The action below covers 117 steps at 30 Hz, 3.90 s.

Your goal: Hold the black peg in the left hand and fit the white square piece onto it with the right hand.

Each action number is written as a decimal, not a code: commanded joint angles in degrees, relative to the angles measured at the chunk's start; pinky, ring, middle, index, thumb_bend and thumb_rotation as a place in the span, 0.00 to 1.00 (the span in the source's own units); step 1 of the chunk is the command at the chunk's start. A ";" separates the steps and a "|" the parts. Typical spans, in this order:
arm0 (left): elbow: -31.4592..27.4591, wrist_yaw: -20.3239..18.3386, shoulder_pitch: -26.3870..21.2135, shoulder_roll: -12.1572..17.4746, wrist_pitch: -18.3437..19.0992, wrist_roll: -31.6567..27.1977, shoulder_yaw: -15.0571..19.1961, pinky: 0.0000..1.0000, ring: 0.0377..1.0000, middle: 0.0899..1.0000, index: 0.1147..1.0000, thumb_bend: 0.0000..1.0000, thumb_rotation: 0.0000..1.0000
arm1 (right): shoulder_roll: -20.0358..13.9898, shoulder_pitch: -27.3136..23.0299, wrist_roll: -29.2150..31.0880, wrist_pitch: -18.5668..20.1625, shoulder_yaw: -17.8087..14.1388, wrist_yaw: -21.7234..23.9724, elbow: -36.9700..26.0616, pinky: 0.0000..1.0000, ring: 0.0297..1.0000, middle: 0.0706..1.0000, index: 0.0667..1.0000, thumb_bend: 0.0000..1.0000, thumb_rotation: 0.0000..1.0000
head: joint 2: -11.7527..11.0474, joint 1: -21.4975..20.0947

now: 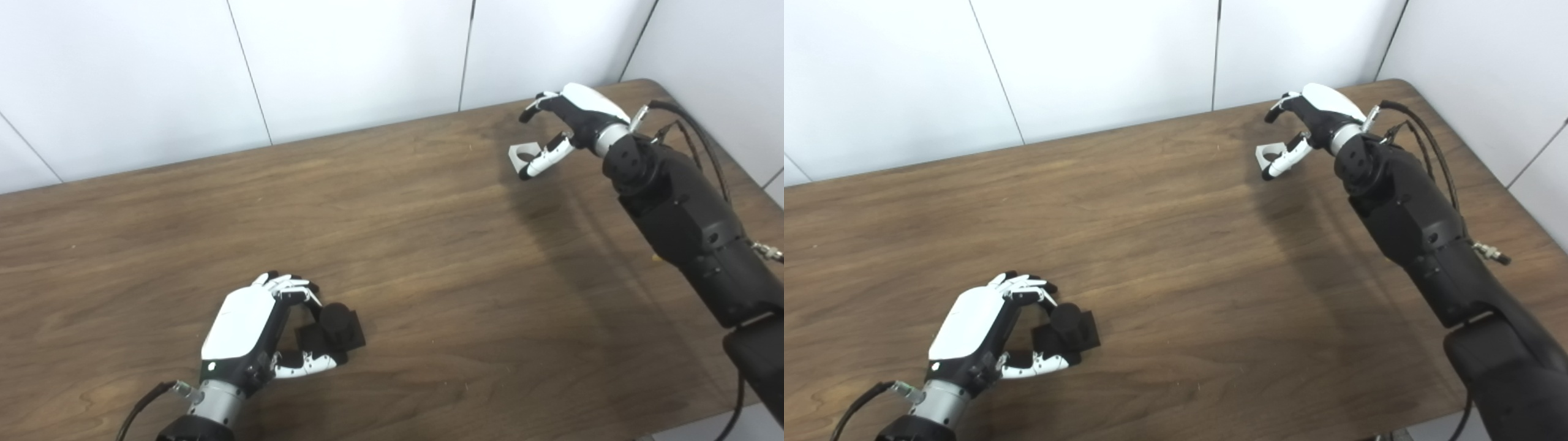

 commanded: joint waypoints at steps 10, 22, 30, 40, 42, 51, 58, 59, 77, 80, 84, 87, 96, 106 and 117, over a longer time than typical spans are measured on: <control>0.73 0.00 1.12 0.96 -0.46 0.71 -0.03 0.94 0.83 0.74 0.42 0.52 0.05 | -4.60 -5.27 -2.13 -2.61 1.40 1.07 2.03 1.00 1.00 0.94 0.72 0.84 0.17 | 0.24 -0.23; 0.67 0.03 1.14 0.78 -0.52 0.56 -0.06 0.94 0.83 0.74 0.42 0.52 0.05 | -3.65 -6.62 -4.81 -2.30 4.16 1.86 4.47 1.00 1.00 0.92 0.71 0.83 0.18 | 0.07 -0.62; 0.56 0.26 1.44 0.91 -0.75 1.09 -0.30 0.93 0.82 0.73 0.42 0.52 0.05 | -2.11 -7.01 -5.63 -1.69 4.95 1.85 4.86 1.00 1.00 0.93 0.71 0.83 0.17 | -1.21 -1.38; 0.45 0.20 2.18 0.70 -0.69 0.94 -0.31 0.92 0.82 0.73 0.42 0.52 0.05 | -2.13 -5.94 -5.97 -1.50 5.02 2.07 4.95 1.00 1.00 0.93 0.73 0.82 0.20 | -4.85 -1.18; 0.45 0.01 2.23 0.71 -0.54 1.14 -0.40 0.92 0.82 0.73 0.42 0.52 0.05 | -2.27 -5.74 -5.89 -1.79 4.99 2.01 4.96 1.00 1.00 0.93 0.73 0.82 0.20 | -4.98 -0.96; 0.80 0.76 2.55 0.73 -1.02 1.25 -0.35 0.92 0.82 0.73 0.42 0.52 0.05 | -2.60 -5.72 -6.40 -1.57 5.33 2.17 5.80 1.00 1.00 0.93 0.73 0.82 0.20 | -5.45 -0.55; 0.36 0.24 2.58 0.57 -0.41 1.57 -0.46 0.93 0.83 0.73 0.42 0.52 0.05 | -3.00 -5.68 -6.73 -1.86 5.42 2.30 6.21 1.00 1.00 0.92 0.72 0.81 0.20 | -5.50 -0.32; 0.42 0.31 2.55 0.56 -0.44 1.68 -0.50 0.93 0.83 0.73 0.42 0.52 0.05 | -3.02 -5.64 -6.69 -1.93 5.40 2.27 6.19 1.00 1.00 0.91 0.72 0.81 0.20 | -5.50 -0.32; -0.54 -0.50 2.59 0.23 0.07 1.71 -0.30 0.92 0.82 0.73 0.42 0.52 0.05 | -2.37 -5.43 -7.03 -2.35 5.87 1.87 7.58 1.00 0.98 0.90 0.67 0.81 0.18 | -4.90 -0.08; -0.48 -0.32 2.64 0.17 -0.03 1.93 -0.38 0.92 0.82 0.73 0.42 0.52 0.05 | -2.10 -5.34 -6.65 -2.43 5.70 1.83 7.49 1.00 0.98 0.90 0.67 0.81 0.18 | -4.90 -0.08; -0.28 -0.06 2.59 0.19 -0.22 2.34 -0.49 0.90 0.82 0.73 0.42 0.52 0.05 | -2.00 -5.52 -6.85 -2.38 6.17 2.36 7.49 1.00 0.99 0.90 0.67 0.80 0.20 | -4.90 -0.08; -0.35 -0.13 2.64 0.11 -0.15 2.11 -0.38 0.91 0.82 0.73 0.42 0.52 0.05 | -1.80 -5.68 -6.91 -2.20 6.38 2.51 7.81 1.00 0.98 0.89 0.66 0.80 0.21 | -4.90 -0.08; -0.59 -0.33 2.70 0.31 -0.11 1.60 -0.09 0.91 0.82 0.73 0.42 0.52 0.05 | -1.14 -5.38 -6.29 -2.25 6.12 1.95 8.10 1.00 0.97 0.87 0.60 0.80 0.17 | -4.46 0.02; -0.83 -0.53 2.67 0.31 -0.01 1.41 0.05 0.92 0.82 0.73 0.42 0.52 0.05 | -0.34 -5.42 -5.58 -2.92 5.98 1.55 8.61 1.00 0.98 0.87 0.46 0.53 0.14 | -4.32 -0.06; -0.68 -0.47 2.61 0.42 -0.13 1.35 0.14 0.91 0.82 0.73 0.42 0.52 0.05 | -0.19 -5.83 -6.67 -2.34 7.03 2.00 8.92 1.00 0.97 0.87 0.45 0.53 0.14 | -4.10 0.03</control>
